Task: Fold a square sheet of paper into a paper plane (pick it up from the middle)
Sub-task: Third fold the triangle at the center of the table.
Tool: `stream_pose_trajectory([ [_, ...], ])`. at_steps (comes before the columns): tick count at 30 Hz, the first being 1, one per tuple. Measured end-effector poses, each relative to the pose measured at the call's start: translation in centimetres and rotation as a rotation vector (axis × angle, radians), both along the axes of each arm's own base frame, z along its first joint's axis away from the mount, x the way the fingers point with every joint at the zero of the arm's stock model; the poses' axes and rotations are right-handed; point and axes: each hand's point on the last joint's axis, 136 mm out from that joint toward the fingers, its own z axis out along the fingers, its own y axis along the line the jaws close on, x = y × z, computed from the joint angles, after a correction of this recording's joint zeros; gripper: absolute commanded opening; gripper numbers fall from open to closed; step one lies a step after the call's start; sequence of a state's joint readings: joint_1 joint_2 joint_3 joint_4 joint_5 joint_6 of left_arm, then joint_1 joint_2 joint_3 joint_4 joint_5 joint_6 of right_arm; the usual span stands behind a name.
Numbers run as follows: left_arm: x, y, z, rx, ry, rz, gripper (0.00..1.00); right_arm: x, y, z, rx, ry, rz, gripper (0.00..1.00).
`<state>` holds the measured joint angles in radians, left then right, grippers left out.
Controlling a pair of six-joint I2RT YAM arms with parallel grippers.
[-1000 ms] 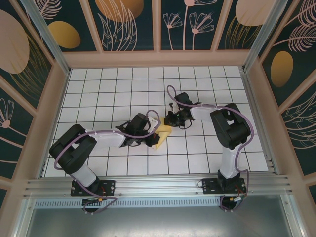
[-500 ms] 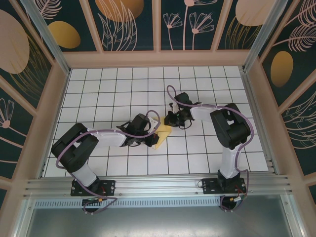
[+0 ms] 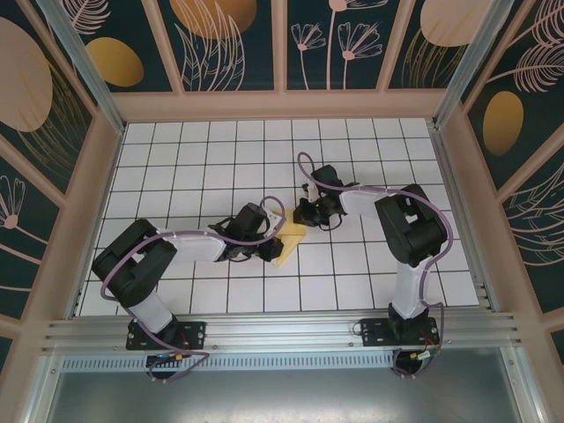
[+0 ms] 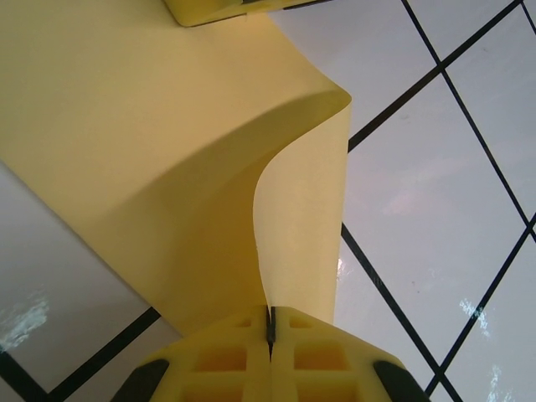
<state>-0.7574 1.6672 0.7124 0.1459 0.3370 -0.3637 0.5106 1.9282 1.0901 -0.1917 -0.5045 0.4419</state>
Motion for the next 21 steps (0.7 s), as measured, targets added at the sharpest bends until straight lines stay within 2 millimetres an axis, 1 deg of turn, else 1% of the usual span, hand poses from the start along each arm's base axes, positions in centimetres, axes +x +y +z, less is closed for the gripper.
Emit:
stream_pose_trajectory([
  [8, -0.64, -0.28, 0.29, -0.050, 0.048, 0.022, 0.02, 0.00, 0.00, 0.00, 0.000, 0.000, 0.000, 0.10],
  [13, -0.92, 0.05, -0.13, -0.052, 0.068, 0.045, 0.02, 0.00, 0.00, 0.00, 0.000, 0.000, 0.000, 0.10],
  [21, -0.65, 0.32, -0.31, -0.036, 0.051, 0.054, 0.04, 0.00, 0.00, 0.00, 0.000, 0.000, 0.000, 0.10],
])
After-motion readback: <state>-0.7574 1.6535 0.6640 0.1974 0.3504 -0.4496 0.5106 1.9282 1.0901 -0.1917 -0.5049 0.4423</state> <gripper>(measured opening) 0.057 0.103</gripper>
